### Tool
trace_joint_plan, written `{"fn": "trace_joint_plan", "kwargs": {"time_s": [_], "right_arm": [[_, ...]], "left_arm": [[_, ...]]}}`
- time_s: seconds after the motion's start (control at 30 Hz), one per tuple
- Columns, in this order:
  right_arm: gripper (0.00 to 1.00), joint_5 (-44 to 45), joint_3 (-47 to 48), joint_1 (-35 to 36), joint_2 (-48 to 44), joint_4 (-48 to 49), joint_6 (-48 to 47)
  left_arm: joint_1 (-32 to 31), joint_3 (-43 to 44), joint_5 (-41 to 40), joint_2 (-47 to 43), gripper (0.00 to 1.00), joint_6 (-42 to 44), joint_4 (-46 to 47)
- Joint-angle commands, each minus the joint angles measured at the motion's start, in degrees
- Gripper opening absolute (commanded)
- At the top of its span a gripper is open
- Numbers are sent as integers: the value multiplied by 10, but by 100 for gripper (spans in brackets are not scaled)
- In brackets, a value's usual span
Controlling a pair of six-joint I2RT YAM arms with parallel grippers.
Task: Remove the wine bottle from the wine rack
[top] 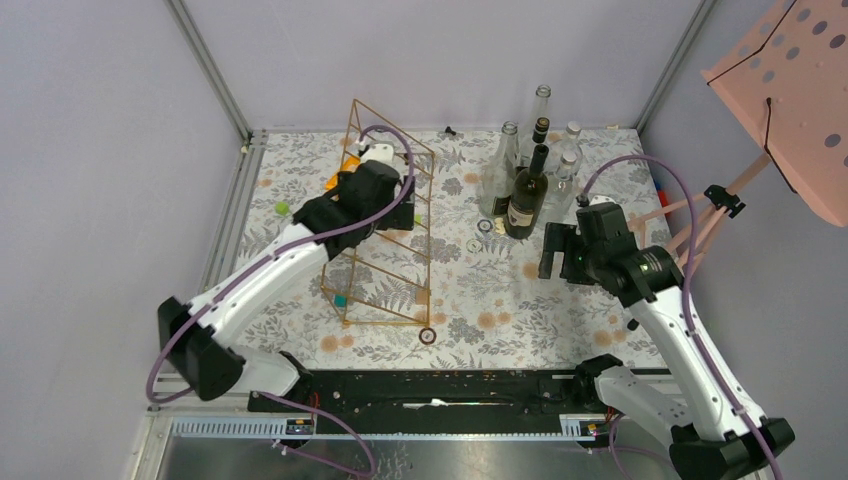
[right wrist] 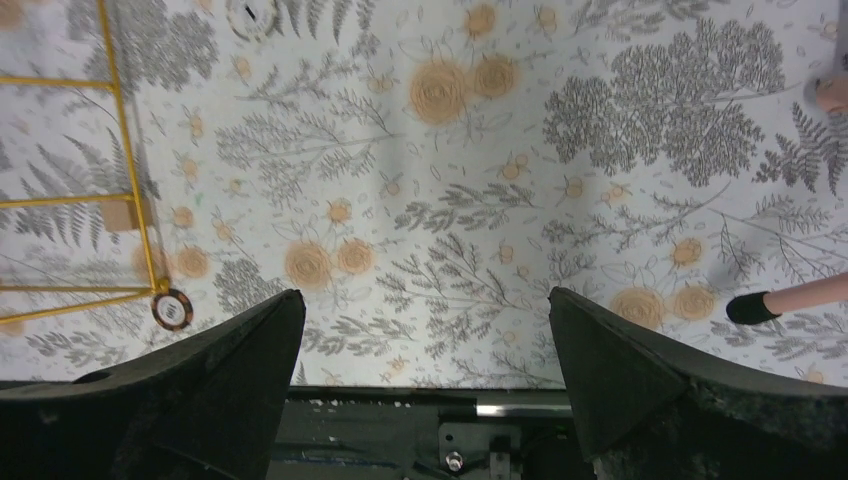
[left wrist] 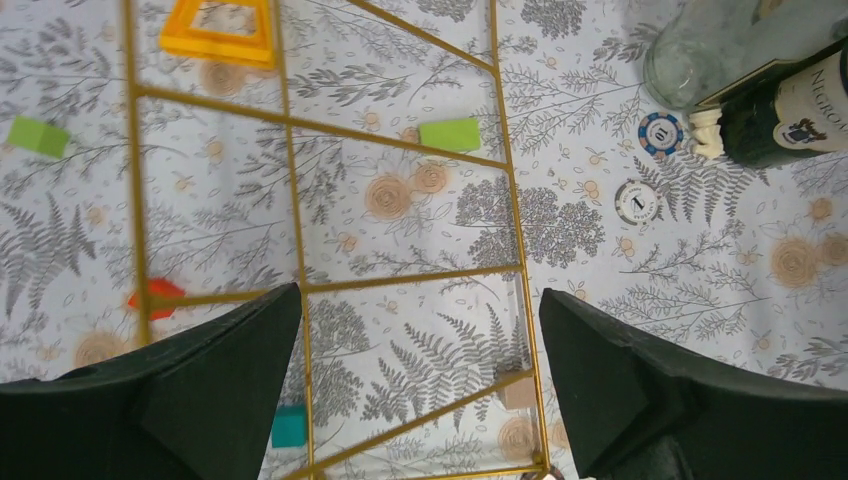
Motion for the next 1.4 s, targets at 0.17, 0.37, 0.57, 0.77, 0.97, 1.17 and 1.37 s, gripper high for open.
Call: {"fn": "trace_joint_plan", "kwargs": {"time_s": [0.17, 0.37, 0.57, 0.77, 0.97, 1.17, 1.37], "right_arm": [[100, 38, -51, 1, -131, 137, 66], [100, 51, -57, 1, -160, 167, 65], [100, 74, -50, 0, -167, 168, 62], [100, 67, -57, 0, -165, 176, 66], [100, 66, -61, 0, -160, 176, 66], [100, 72, -60, 0, -158, 176, 61], [100, 74, -57, 0, -156, 176, 57]], "left_arm": [[-2, -62, -93, -150, 99, -36, -16], [-1, -78, -122, -213, 99, -29, -17], [-2, -93, -142, -268, 99, -36, -11], [-2, -100, -138, -298, 99, -36, -4], [-2, -118, -149, -323, 99, -42, 6], [-2, -128, -158, -337, 99, -39, 17], [-2, -130, -162, -336, 99, -40, 20]]}}
